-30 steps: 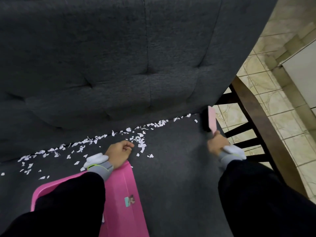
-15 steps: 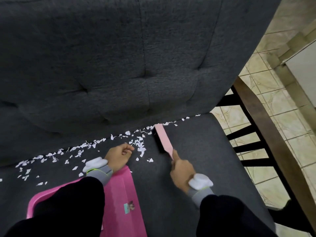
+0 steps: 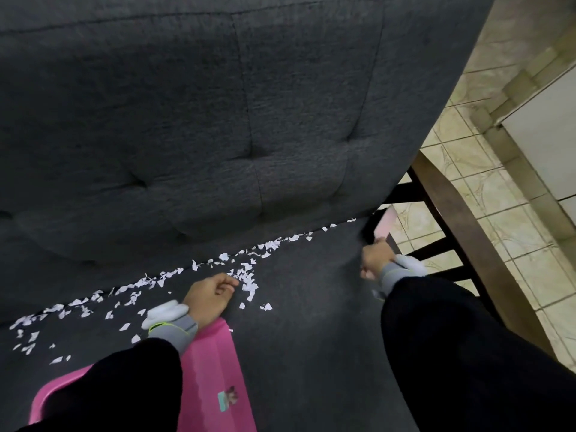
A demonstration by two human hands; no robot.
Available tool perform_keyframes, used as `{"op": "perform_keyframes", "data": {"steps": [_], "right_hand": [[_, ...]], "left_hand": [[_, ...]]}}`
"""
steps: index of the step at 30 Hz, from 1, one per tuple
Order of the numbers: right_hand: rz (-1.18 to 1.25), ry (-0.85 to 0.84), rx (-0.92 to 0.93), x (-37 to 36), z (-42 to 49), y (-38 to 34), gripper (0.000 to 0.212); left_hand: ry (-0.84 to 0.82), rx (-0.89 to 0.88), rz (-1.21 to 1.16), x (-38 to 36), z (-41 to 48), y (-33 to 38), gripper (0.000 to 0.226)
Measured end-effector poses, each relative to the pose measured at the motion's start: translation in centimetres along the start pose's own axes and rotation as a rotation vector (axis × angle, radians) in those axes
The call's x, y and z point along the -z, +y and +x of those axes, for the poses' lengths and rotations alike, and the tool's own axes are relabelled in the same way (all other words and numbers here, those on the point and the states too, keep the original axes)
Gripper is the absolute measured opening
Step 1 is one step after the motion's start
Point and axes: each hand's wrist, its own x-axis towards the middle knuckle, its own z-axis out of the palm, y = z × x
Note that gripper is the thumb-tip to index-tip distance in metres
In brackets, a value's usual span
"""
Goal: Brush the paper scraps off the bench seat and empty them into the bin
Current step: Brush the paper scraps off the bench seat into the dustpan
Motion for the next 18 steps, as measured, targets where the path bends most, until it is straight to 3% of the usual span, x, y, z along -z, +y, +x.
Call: {"op": "perform_keyframes", "data": {"steps": [3, 6, 10, 14, 18], "right_hand": [[-0.028, -0.078, 0.014, -3.2, -0.8, -1.5, 0.048], [-0.226, -0.066, 0.049, -7.5, -4.1, -2.1, 0.058], [-0.334, -0.143, 0.191, -11.3, -9.1, 0.1, 0.06], [-0.265, -0.225, 0.302, -10.7, -10.5, 1.8, 0.055], [-0.272, -0.157, 0.363, -7.8, -10.0, 3.0, 0.051]], "left_hand": [[0.007, -0.007, -0.019, 0.4, 0.3, 0.0, 0.025], [0.012, 0.001, -0.026, 0.8, 0.4, -0.2, 0.033], [0.009, -0.008, -0.027, 1.3, 0.2, -0.2, 0.03], [0.025, -0.005, -0.033, 1.5, -0.4, -0.8, 0.024], [-0.001, 0.014, -0.032, 1.9, -1.1, -1.8, 0.024]]}}
